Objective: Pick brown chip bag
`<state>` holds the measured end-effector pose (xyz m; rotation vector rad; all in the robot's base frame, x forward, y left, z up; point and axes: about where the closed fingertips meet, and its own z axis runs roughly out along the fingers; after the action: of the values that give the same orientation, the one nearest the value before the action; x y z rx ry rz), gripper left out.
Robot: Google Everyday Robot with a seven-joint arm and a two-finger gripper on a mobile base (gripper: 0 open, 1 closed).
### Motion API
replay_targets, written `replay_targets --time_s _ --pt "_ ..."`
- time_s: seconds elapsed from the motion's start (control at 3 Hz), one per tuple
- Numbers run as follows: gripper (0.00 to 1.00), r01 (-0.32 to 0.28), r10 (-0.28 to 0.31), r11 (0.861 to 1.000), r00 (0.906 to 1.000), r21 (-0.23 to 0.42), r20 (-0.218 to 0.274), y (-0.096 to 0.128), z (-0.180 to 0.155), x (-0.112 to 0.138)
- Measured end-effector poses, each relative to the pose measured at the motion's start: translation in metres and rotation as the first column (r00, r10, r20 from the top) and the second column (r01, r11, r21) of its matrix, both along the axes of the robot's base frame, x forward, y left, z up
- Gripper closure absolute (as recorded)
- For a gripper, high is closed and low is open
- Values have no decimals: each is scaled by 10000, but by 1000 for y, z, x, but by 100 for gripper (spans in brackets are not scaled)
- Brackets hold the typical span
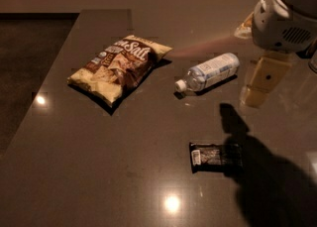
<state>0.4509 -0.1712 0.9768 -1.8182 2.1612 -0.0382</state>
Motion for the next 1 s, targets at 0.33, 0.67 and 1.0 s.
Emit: replay_targets --time_s 0.33,0.67,1.0 --pt "0 -1188 1188 9928 9929 121 -24 59 -12 19" --pt "0 -2245 2244 9738 9745 371 82 127 -22 53" --pt "0 -3071 3072 9498 9516 595 79 191 -35 95"
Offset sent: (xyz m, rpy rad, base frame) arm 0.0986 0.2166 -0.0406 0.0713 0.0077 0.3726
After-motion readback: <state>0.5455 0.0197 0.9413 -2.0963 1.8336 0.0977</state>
